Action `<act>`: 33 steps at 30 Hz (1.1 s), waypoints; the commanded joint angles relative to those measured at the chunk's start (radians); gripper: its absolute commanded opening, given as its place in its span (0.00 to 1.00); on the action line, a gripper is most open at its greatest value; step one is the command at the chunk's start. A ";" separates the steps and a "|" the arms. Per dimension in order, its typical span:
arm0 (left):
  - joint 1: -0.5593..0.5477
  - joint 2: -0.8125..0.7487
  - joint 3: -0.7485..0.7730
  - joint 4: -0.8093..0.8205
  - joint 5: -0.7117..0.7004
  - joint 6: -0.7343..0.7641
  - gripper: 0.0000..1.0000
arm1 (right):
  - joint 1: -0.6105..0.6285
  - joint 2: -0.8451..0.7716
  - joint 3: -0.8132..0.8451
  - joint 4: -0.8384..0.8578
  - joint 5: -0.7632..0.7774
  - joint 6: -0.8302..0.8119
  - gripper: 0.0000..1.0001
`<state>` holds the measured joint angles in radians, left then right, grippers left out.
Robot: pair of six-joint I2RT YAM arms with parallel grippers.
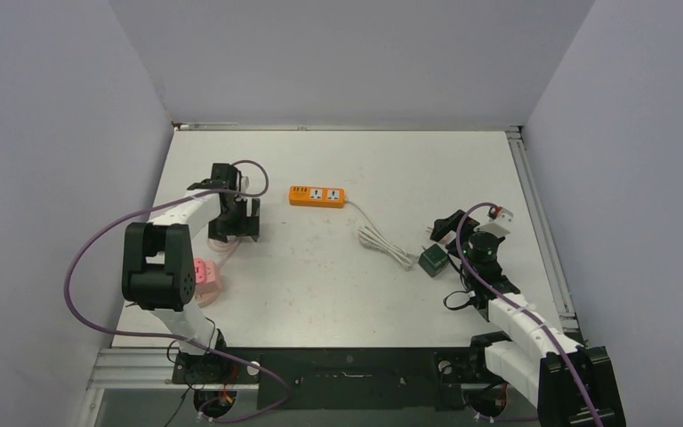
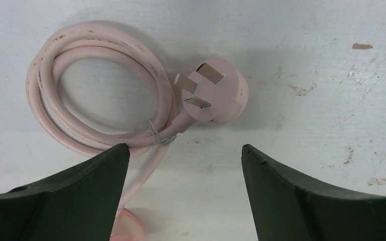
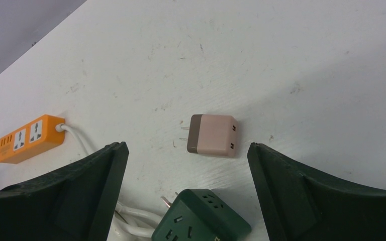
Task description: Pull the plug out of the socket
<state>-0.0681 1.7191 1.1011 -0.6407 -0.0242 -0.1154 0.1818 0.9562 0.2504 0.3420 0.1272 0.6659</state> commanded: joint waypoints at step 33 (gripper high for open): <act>-0.102 0.095 0.100 -0.021 -0.019 0.028 0.37 | -0.030 0.069 0.008 0.040 -0.015 0.007 0.95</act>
<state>-0.1211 1.8149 1.1641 -0.6426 -0.0597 -0.0837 0.1623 1.0275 0.2504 0.3435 0.1150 0.6678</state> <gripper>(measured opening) 0.406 0.947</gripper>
